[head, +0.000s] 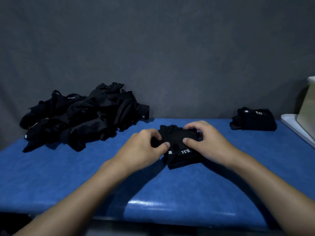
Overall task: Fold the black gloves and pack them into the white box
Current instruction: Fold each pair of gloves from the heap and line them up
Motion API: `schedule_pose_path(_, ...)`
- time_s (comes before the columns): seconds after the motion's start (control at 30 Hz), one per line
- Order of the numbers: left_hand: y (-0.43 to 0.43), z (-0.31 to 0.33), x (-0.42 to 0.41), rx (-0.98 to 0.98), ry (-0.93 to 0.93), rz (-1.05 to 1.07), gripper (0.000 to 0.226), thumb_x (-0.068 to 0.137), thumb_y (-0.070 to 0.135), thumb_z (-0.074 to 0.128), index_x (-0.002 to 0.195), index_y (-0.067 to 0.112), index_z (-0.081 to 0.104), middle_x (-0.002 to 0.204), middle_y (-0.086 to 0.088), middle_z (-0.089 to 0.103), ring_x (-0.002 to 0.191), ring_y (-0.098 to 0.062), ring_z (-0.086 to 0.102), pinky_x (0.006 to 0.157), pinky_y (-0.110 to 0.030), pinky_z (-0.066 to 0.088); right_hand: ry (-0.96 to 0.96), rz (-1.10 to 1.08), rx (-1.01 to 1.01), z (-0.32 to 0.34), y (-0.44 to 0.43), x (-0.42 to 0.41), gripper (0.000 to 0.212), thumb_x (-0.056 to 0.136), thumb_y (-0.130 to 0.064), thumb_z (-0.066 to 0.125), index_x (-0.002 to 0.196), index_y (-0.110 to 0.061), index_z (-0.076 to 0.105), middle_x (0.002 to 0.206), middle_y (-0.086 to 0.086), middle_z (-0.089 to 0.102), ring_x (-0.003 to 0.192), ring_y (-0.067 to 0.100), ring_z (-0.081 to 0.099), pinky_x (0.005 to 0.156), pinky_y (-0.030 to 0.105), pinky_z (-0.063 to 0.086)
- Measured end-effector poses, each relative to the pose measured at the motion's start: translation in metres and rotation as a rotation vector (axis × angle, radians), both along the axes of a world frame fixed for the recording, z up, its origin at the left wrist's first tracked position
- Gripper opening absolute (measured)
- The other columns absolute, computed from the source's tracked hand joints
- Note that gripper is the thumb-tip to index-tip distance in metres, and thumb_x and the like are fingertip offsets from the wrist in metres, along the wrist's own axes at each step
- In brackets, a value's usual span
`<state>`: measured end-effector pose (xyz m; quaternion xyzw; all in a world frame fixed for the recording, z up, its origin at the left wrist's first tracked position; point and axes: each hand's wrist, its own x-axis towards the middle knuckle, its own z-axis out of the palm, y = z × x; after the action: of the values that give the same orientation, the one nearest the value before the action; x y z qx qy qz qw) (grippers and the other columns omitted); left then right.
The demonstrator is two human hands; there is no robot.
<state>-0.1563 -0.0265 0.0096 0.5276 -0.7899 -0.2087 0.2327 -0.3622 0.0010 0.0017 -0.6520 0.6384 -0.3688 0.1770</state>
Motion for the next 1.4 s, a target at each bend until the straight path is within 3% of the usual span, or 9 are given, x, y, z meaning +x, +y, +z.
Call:
schedule_pose_path(0.1,-0.002,0.0,-0.002,-0.102,-0.007,-0.006,0.031,0.089,0.056,0.059,0.113,0.036,0.058,0.101,0.009,0.047,0.097,-0.01,0.051,0.087,-0.029,0.044,-0.009,-0.115,0.023,0.003,0.002,-0.002,0.036,0.092,-0.04,0.06,0.127,-0.035,0.053,0.118,-0.005,0.051,0.096,0.011,0.056,0.094,0.033,0.045)
schedule_pose_path(0.23,-0.01,0.0,-0.003,-0.123,-0.089,-0.055,0.035,0.097,0.051,0.045,0.131,0.046,0.048,0.121,0.007,0.048,0.12,-0.017,0.042,0.107,-0.043,0.033,-0.02,-0.159,0.095,0.003,-0.003,-0.007,0.022,0.094,-0.051,0.048,0.113,-0.043,0.055,0.094,-0.008,0.065,0.096,0.013,0.06,0.102,0.046,0.042)
schedule_pose_path(0.33,-0.015,-0.006,-0.004,-0.091,-0.147,-0.07,0.038,0.098,0.053,0.039,0.136,0.047,0.046,0.12,0.01,0.052,0.122,-0.017,0.045,0.106,-0.045,0.03,0.016,-0.163,0.096,-0.001,-0.005,-0.009,0.013,0.095,-0.052,0.044,0.098,-0.046,0.054,0.093,-0.012,0.066,0.097,0.011,0.059,0.104,0.046,0.04)
schedule_pose_path(0.53,-0.023,-0.011,-0.007,-0.086,-0.161,-0.087,0.043,0.099,0.054,0.036,0.138,0.041,0.048,0.126,0.016,0.051,0.125,-0.011,0.044,0.107,-0.047,0.028,-0.022,-0.144,0.091,-0.001,-0.011,-0.01,0.043,0.075,-0.071,0.033,0.089,-0.045,0.063,0.087,-0.02,0.069,0.095,0.008,0.063,0.102,0.049,0.041)
schedule_pose_path(0.67,-0.023,-0.012,-0.008,-0.082,-0.133,-0.1,0.046,0.099,0.051,0.039,0.14,0.033,0.049,0.131,0.02,0.049,0.126,-0.008,0.045,0.11,-0.048,0.03,-0.085,-0.146,0.01,-0.001,-0.014,-0.008,0.022,0.092,-0.048,0.051,0.087,-0.035,0.068,0.089,-0.02,0.07,0.092,0.008,0.064,0.1,0.047,0.044)
schedule_pose_path(0.87,-0.019,-0.012,-0.01,-0.117,-0.146,-0.083,0.051,0.099,0.049,0.042,0.143,0.022,0.047,0.135,0.015,0.043,0.12,-0.011,0.049,0.108,-0.044,0.034,-0.059,-0.116,0.04,-0.008,-0.02,-0.009,0.027,0.091,-0.039,0.061,0.115,-0.028,0.068,0.123,-0.015,0.06,0.116,0.011,0.056,0.11,0.045,0.035)
schedule_pose_path(1.0,-0.017,-0.013,-0.009,-0.109,-0.217,-0.087,0.055,0.099,0.052,0.039,0.145,0.024,0.043,0.136,0.013,0.042,0.124,-0.012,0.047,0.109,-0.041,0.031,-0.013,-0.13,0.185,-0.017,-0.022,-0.013,0.035,0.089,-0.044,0.062,0.12,-0.029,0.065,0.126,-0.011,0.062,0.124,0.014,0.052,0.113,0.044,0.031)
schedule_pose_path(1.23,-0.017,-0.013,-0.006,-0.135,-0.253,-0.104,0.061,0.094,0.063,0.036,0.147,0.032,0.036,0.141,0.008,0.036,0.132,-0.015,0.039,0.111,-0.043,0.03,-0.003,-0.094,0.127,-0.011,-0.015,-0.012,0.032,0.09,-0.043,0.061,0.121,-0.035,0.061,0.123,-0.013,0.059,0.117,0.011,0.055,0.109,0.046,0.036)
schedule_pose_path(1.4,-0.016,-0.01,-0.001,-0.199,-0.205,-0.221,0.058,0.095,0.06,0.041,0.147,0.033,0.038,0.148,0.015,0.032,0.137,-0.009,0.034,0.114,-0.04,0.028,0.014,0.082,0.023,-0.002,0.0,-0.014,0.024,0.092,-0.029,0.064,0.116,-0.028,0.065,0.119,-0.015,0.054,0.11,-0.002,0.052,0.098,0.016,0.038)
